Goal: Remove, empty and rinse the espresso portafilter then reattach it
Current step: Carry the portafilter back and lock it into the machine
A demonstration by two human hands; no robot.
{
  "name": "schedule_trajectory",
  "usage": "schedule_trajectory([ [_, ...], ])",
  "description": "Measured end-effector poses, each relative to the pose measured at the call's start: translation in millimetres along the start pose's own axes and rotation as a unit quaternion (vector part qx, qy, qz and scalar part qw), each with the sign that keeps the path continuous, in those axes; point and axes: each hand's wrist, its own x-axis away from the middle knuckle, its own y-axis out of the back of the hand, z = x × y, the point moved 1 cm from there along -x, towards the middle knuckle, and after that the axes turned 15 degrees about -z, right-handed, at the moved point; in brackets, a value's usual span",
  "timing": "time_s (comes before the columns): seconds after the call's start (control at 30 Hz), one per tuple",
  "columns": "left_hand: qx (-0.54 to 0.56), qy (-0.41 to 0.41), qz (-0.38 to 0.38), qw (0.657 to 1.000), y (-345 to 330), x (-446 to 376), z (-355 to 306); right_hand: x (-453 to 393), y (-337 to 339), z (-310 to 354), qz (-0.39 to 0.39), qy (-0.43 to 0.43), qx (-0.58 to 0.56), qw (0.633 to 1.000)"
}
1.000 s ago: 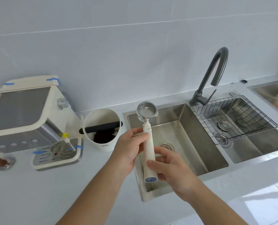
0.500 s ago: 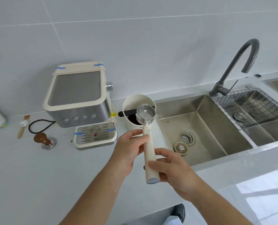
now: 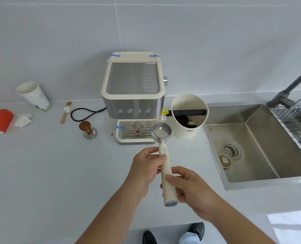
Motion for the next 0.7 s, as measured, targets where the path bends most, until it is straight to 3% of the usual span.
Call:
schedule_trajectory([
  [0.27, -0.022, 0.022, -0.030, 0.999, 27.0, -16.4, 8.3, -19.9, -27.9, -7.6, 0.062, -0.032, 0.049, 0.996],
  [0.47, -0.115, -0.002, -0.028, 0.993, 45.5, -25.9, 7.8, -39.3, -44.4, -8.2, 0.103, -0.064, 0.069, 0.990],
  [0.57, -0.187, -0.069, -0.044, 0.979, 61.1, -27.8, -5.7, -47.0, -52.3, -9.0, 0.104, -0.067, 0.071, 0.990],
  [0.7, -0.223, -0.275, -0.123, 0.927, 87.7, -28.9, -55.2, -57.2, -61.2, -4.0, 0.090, -0.074, 0.077, 0.990],
])
